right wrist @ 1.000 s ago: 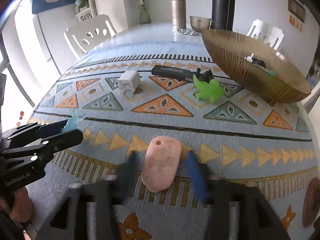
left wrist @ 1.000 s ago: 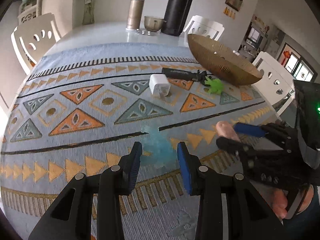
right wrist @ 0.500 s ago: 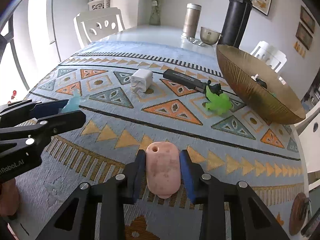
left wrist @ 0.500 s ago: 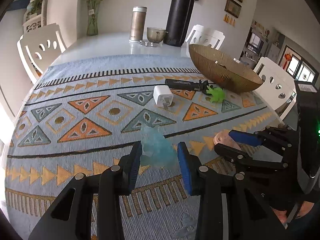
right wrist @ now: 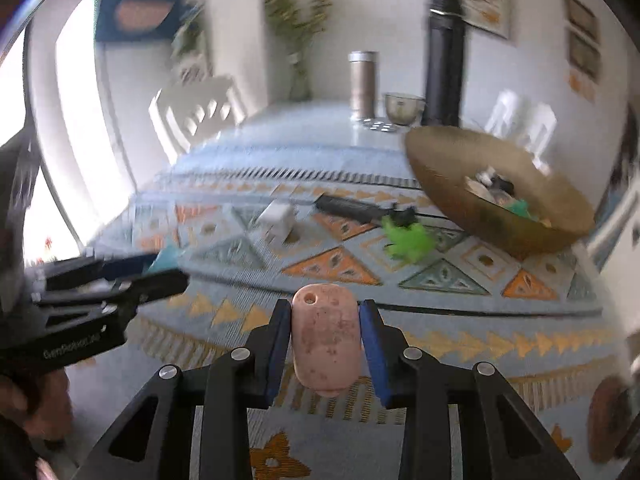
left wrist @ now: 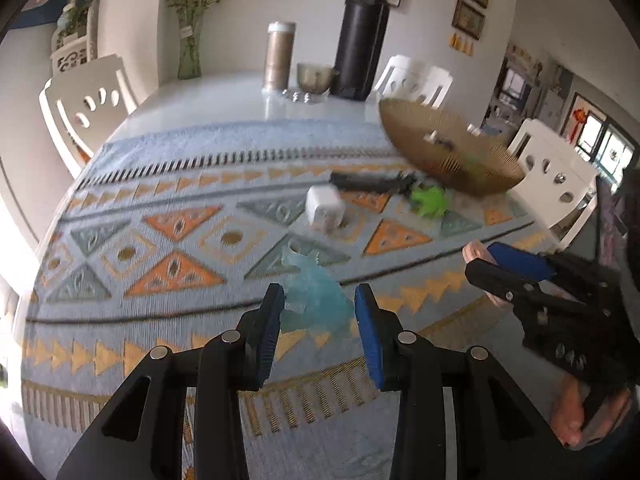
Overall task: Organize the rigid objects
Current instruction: 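Carry the translucent blue figure and pink bar over the golden bowl with both grippers, then open both grippers to drop the figure and pink bar into the bowl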
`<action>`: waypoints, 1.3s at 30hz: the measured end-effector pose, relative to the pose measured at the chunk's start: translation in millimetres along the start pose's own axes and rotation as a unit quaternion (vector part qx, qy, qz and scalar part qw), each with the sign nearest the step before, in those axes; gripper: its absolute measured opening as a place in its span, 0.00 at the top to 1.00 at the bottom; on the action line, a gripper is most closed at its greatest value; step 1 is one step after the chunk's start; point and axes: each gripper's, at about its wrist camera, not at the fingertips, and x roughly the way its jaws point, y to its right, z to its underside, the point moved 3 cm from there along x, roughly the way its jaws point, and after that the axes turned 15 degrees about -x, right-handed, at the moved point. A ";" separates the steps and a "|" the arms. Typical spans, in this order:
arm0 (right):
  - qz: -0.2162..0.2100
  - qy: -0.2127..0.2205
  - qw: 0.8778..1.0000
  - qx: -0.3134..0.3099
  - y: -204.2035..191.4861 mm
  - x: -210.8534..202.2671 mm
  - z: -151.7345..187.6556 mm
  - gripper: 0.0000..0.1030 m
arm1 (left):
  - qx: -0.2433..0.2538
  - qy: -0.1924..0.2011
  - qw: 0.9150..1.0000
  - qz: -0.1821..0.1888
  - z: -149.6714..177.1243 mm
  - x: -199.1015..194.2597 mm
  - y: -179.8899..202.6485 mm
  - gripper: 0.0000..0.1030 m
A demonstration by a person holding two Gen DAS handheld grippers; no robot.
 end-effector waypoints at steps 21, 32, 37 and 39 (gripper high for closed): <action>0.143 0.025 0.960 0.239 216.1 -45.8 -78.9 0.67 | 0.066 0.014 0.991 0.119 -140.0 72.3 185.6 0.67; 0.173 -0.066 0.952 0.242 231.7 7.3 -54.8 0.58 | 0.047 -0.056 0.990 0.122 -125.5 117.6 188.6 0.42; 0.174 -0.024 0.959 0.222 215.2 -24.0 -67.6 0.43 | 0.027 -0.026 0.991 0.129 -128.2 73.9 164.8 0.40; 0.166 -0.008 0.963 0.212 201.2 -36.5 -73.9 0.38 | 0.018 -0.011 0.991 0.129 -126.0 48.3 150.7 0.37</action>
